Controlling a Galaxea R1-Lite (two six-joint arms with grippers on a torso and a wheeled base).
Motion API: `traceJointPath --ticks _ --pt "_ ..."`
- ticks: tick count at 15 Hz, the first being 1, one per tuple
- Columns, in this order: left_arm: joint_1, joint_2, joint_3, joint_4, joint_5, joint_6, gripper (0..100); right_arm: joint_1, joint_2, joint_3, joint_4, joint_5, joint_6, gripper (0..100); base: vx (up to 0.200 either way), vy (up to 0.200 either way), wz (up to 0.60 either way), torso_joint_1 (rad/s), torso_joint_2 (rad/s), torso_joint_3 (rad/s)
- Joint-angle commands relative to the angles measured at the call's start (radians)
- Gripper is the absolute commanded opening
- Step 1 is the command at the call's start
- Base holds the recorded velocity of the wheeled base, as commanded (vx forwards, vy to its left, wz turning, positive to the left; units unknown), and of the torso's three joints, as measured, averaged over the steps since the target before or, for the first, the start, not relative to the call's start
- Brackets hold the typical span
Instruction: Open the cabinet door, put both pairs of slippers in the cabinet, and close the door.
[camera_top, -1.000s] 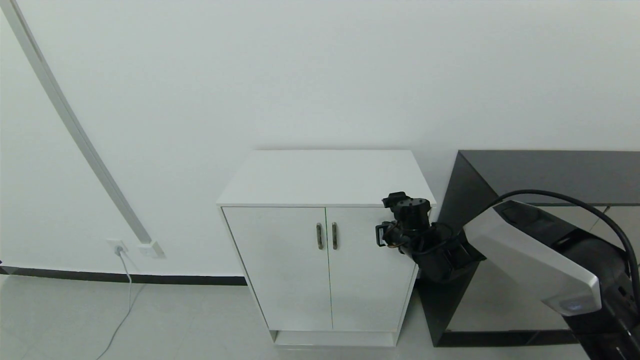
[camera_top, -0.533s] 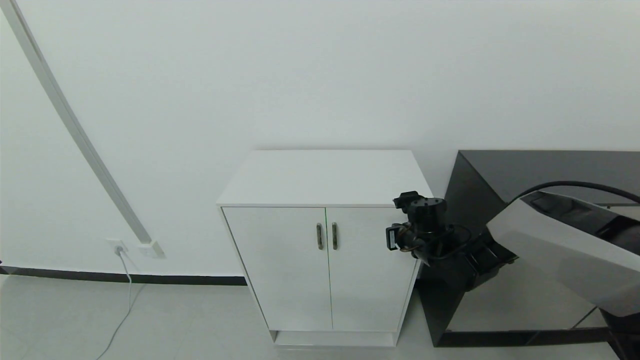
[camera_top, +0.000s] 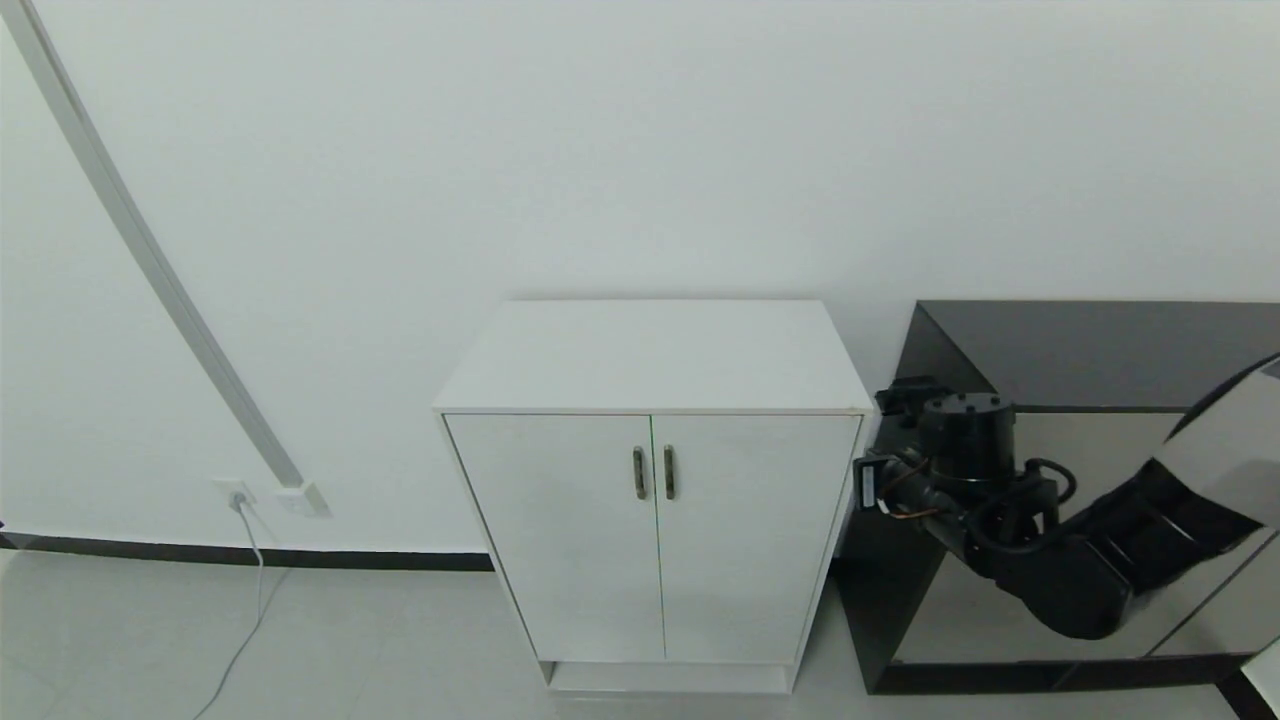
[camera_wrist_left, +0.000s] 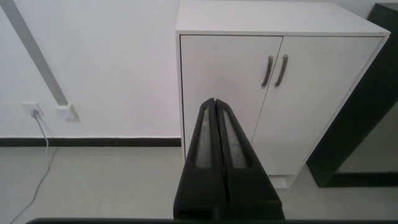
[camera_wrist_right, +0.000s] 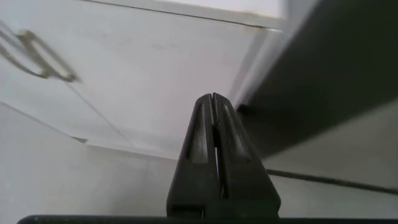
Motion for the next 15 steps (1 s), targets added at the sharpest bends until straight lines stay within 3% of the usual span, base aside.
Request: traceJointPath --ticks 1,9,15 --pt "0.000 0.001 0.000 0.000 0.001 -0.001 0 -0.036 -0.141 0.119 -0.015 -0.025 -0.005 0 0.000 0.000 0.00 0.000 0.00 0.000" --pt "0.000 0.001 0.000 0.000 0.001 -0.001 0 -0.196 -0.548 0.562 -0.019 -0.045 -0.017 0 0.000 0.000 0.00 0.000 0.00 0.000" --pt "0.000 0.001 0.000 0.000 0.001 -0.001 0 -0.230 -0.756 0.765 -0.015 -0.040 -0.019 0 0.000 0.000 0.00 0.000 0.00 0.000"
